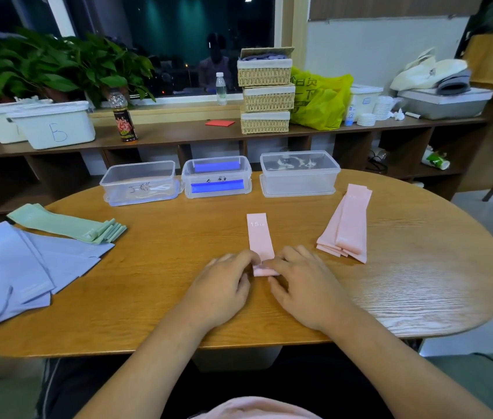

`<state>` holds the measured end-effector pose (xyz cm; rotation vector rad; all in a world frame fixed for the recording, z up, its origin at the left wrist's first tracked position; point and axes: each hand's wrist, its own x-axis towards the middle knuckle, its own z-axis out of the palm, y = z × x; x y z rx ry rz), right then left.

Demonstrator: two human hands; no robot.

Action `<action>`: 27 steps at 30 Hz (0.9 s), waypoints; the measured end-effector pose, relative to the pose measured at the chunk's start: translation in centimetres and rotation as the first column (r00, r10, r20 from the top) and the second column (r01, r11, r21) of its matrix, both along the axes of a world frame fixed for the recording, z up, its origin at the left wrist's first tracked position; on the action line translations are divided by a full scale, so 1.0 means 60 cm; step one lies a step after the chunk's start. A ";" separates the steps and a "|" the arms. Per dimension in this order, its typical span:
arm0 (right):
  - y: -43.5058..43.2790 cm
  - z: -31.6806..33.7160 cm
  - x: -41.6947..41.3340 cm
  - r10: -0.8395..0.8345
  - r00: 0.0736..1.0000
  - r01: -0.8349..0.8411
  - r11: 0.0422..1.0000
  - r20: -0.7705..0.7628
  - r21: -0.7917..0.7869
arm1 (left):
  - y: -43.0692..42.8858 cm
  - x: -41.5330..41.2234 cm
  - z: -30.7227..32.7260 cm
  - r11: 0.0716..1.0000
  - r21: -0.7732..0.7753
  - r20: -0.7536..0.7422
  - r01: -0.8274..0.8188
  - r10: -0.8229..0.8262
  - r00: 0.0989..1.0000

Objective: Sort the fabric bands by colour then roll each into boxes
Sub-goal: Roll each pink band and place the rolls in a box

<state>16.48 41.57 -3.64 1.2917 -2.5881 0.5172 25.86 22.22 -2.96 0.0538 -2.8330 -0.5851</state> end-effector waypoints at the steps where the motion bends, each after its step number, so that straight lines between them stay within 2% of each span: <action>1: 0.000 0.000 0.000 -0.005 1.000 0.005 1.000 0.001 -0.010 | 0.001 0.001 0.002 1.000 -0.003 -0.010 0.008 -0.008 1.000; 5: 0.001 0.000 0.002 -0.026 1.000 0.026 0.999 0.002 -0.045 | 0.002 0.004 0.004 1.000 -0.016 -0.033 0.008 -0.009 0.999; 14: 0.000 -0.008 -0.001 -0.106 0.993 0.106 0.994 -0.049 -0.003 | -0.007 -0.010 -0.011 0.999 -0.050 -0.049 0.006 -0.009 0.999; 19: -0.006 -0.008 -0.006 -0.125 0.992 0.126 0.991 -0.026 0.042 | -0.006 -0.017 -0.017 0.997 -0.071 -0.068 -0.029 0.025 0.997; 24: -0.010 -0.007 -0.009 -0.122 0.993 0.121 0.992 0.007 0.044 | -0.005 -0.011 -0.014 0.996 -0.092 -0.087 0.023 -0.032 0.996; 27: -0.012 -0.008 -0.011 -0.122 0.992 0.121 0.992 0.015 0.018 | -0.006 -0.014 -0.017 0.995 -0.097 -0.086 0.001 -0.009 0.996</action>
